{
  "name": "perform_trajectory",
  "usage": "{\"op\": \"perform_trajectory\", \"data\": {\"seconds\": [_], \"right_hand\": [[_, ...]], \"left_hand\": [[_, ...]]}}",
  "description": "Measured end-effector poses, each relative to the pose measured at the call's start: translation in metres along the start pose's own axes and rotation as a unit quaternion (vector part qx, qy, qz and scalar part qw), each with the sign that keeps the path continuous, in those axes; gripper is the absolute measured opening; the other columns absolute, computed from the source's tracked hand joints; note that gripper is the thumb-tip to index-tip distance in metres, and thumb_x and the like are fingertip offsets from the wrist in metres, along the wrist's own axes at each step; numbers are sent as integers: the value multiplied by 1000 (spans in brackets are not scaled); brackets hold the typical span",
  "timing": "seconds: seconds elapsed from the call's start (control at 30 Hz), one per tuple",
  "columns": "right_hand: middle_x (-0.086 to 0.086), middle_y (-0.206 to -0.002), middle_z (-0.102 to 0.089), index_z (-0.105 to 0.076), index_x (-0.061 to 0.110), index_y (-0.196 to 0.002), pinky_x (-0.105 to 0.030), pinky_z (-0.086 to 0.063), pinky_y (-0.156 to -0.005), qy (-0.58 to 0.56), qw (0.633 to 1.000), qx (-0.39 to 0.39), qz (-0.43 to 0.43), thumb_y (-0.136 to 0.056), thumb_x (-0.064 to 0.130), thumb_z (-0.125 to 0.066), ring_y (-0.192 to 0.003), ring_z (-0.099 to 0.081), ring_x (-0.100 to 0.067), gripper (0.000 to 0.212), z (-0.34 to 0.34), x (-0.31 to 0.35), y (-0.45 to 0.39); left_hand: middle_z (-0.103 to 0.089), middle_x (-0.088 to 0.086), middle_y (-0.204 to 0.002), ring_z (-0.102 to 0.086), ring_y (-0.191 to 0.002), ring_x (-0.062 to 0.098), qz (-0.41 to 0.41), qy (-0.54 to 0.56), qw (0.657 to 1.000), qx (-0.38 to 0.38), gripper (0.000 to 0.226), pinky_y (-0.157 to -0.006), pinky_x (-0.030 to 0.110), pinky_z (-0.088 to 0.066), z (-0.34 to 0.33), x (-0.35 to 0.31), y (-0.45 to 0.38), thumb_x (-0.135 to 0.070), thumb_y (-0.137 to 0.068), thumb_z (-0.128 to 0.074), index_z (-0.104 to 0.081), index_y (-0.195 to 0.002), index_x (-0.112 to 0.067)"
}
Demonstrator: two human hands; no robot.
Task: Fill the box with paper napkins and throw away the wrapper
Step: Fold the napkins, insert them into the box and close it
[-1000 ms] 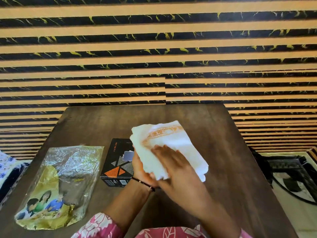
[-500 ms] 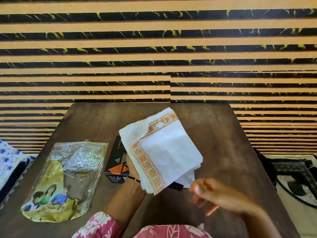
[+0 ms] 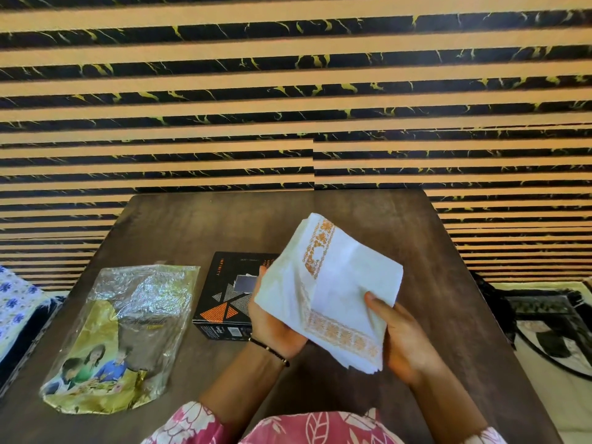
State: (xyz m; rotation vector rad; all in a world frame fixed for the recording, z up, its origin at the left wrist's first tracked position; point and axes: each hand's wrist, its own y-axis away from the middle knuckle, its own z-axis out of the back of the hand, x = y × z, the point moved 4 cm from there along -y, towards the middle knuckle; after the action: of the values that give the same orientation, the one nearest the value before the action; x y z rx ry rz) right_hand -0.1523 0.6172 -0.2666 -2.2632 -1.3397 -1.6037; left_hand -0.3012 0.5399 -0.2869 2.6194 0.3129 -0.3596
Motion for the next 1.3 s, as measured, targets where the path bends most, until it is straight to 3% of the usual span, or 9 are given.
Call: {"op": "perform_trajectory", "data": {"seconds": [0.23, 0.4, 0.47, 0.57, 0.73, 0.97, 1.1, 1.17, 1.3], "right_hand": [[-16, -102, -73, -61, 13, -111, -40, -58, -67, -33, 996, -22, -79, -87, 26, -53, -89, -71, -33, 28, 28, 14, 0], [-15, -108, -71, -53, 10, -123, -35, -60, -65, 16, 999, 5, -35, -82, 12, -55, -91, -71, -29, 42, 35, 24, 4], [-10, -111, -70, -50, 18, -123, -33, -60, -68, 62, 998, -10, 15, -83, 6, -56, -93, -71, -25, 42, 35, 27, 4], [-5, -110, -70, -46, 27, -120, -33, -60, -69, 107, 991, 1, 75, -80, 4, -65, -97, -69, -24, 50, 31, 36, 5], [-13, -123, -64, -49, 17, -129, -39, -58, -75, 33, 998, 48, 21, -41, 35, -90, -109, -64, -31, 99, 37, 42, 3], [-16, -106, -71, -56, 13, -119, -40, -58, -68, -21, 995, 74, -69, -36, 28, -94, -95, -69, -33, 92, 37, 30, -5], [-12, -98, -73, -49, 14, -126, -36, -59, -64, 24, 997, 65, -38, -63, 14, -80, -89, -71, -29, 71, 32, 33, -6], [-11, -101, -72, -46, 17, -130, -36, -59, -65, 43, 997, 69, -11, -74, 9, -68, -92, -70, -30, 61, 29, 40, -7], [-10, -96, -72, -52, 17, -121, -36, -59, -61, 61, 992, 113, 15, -50, 24, -88, -87, -71, -30, 80, 25, 56, 3]], "left_hand": [[-63, 8, -124, -57, -116, 31, 95, -251, 963, 22, 65, -98, 53, -43, -18, -8, 9, -68, -77, -40, -61, -120, -23], [-71, 5, -109, -68, -98, 24, 84, -470, 879, -10, 57, -77, 44, -57, -28, -5, 12, -61, -69, -63, -65, -109, -20], [-73, -3, -101, -70, -90, 18, 51, -506, 861, 4, 37, -69, 40, -60, -35, -3, 11, -50, -74, -64, -65, -102, -24], [-73, -2, -103, -69, -96, 21, 28, -511, 859, 16, 20, -81, 49, -57, -39, 0, 9, -25, -80, -69, -64, -100, -27], [-64, 16, -117, -61, -108, 34, -21, -499, 866, 10, 59, -96, 57, -46, -40, -6, 5, -7, -61, -63, -50, -119, -12], [-64, 5, -115, -62, -106, 32, -9, -493, 868, 55, 64, -87, 51, -53, -34, -8, 4, -2, -60, -53, -48, -116, -33], [-71, -2, -104, -69, -94, 22, 0, -468, 883, 36, 50, -74, 38, -58, -29, -9, 2, -5, -74, -60, -50, -120, -23], [-71, 1, -107, -68, -95, 22, 10, -463, 886, 13, 37, -81, 39, -57, -25, -11, 2, -15, -85, -60, -51, -121, -16], [-68, 6, -116, -62, -110, 25, 22, -432, 901, -12, 64, -97, 50, -47, -22, -21, 4, -63, -74, -43, -60, -118, -21]]}}
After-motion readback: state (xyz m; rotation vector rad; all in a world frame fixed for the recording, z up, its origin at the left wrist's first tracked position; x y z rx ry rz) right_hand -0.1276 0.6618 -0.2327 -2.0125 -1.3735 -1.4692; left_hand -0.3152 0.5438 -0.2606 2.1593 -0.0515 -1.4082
